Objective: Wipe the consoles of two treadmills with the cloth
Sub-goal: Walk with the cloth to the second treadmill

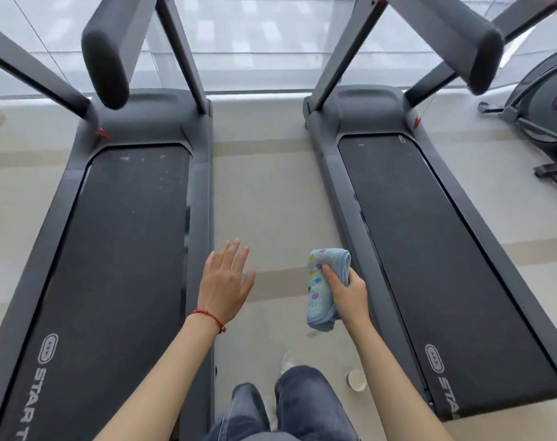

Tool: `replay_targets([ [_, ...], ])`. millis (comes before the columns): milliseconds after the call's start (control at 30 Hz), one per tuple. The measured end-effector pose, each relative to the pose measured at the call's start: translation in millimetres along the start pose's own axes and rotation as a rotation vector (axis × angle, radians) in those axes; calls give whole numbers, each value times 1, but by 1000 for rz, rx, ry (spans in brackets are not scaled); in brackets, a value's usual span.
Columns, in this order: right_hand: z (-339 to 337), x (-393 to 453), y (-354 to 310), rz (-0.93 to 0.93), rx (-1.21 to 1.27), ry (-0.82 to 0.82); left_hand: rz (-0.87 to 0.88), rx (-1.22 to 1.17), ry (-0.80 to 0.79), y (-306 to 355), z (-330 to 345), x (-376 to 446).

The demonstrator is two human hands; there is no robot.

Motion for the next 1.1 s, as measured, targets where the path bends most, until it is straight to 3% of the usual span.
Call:
replay_targets([
  [600, 71, 299, -189, -121, -3, -100, -57, -10, 56, -57, 0, 328],
  [1100, 158, 508, -330, -187, 88, 20, 87, -24, 155, -135, -18, 601],
])
Point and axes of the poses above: each hand's wrist, its own x-axis towards the middle knuckle, its own z-axis out of the palm, y = z × x, the point moved 7 cm from there along x, towards the middle knuckle, and after that the axes turned 2 degrees about -x, right-handed, at the moved point
